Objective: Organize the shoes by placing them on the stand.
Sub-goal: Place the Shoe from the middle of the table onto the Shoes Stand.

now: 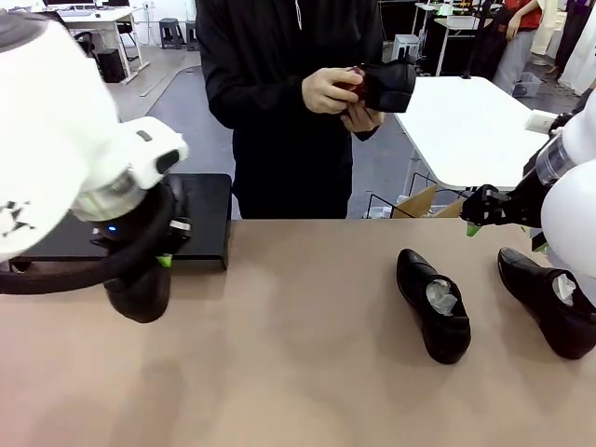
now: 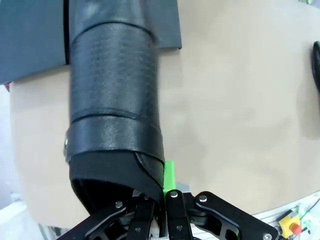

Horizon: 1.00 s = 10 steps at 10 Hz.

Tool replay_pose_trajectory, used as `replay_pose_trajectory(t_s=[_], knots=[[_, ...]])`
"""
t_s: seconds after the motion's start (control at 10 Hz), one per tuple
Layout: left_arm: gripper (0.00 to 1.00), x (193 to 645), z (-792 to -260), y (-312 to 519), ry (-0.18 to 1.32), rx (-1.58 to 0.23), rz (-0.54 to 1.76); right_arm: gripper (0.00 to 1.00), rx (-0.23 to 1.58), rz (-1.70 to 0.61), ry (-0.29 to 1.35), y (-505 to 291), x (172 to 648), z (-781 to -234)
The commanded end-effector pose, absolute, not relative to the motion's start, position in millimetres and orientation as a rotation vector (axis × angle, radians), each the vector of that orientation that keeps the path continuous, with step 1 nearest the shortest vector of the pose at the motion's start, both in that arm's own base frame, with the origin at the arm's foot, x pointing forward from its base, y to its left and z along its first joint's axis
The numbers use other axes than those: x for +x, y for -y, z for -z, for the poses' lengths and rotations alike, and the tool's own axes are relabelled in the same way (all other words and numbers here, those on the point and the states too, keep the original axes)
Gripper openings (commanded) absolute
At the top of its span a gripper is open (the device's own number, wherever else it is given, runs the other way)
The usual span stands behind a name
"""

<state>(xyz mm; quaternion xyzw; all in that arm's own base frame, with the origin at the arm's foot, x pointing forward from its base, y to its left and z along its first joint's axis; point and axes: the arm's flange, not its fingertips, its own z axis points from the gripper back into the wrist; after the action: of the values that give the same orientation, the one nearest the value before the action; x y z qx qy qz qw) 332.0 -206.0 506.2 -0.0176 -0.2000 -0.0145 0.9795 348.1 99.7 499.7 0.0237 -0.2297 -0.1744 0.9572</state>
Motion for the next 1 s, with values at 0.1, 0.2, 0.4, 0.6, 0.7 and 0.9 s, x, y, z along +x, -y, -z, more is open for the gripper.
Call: replay_pose_trajectory(t_s=[0.1, 0.2, 0.4, 0.6, 0.7, 0.9], knots=[[0.0, 317, -502, 254, 0.381, -0.083, 0.039, 1.0, 0.065, 0.357, 0.477, -100, 351, -500], [0.0, 326, -502, 222, 0.391, -0.045, 0.038, 1.0, 0.065, 0.357, 0.477, -100, 351, -500], [0.0, 363, -503, 163, 0.542, 0.17, 0.014, 1.0, 0.065, 0.357, 0.477, -100, 351, -500], [0.0, 411, -500, 109, 0.615, 0.282, 0.056, 1.0, 0.065, 0.357, 0.477, -100, 351, -500], [0.0, 435, -496, 84, 0.642, 0.377, 0.038, 1.0, 0.065, 0.357, 0.477, -100, 351, -500], [0.0, 479, -479, 43, 0.65, 0.392, 0.037, 1.0, 0.065, 0.357, 0.477, -100, 351, -500]])
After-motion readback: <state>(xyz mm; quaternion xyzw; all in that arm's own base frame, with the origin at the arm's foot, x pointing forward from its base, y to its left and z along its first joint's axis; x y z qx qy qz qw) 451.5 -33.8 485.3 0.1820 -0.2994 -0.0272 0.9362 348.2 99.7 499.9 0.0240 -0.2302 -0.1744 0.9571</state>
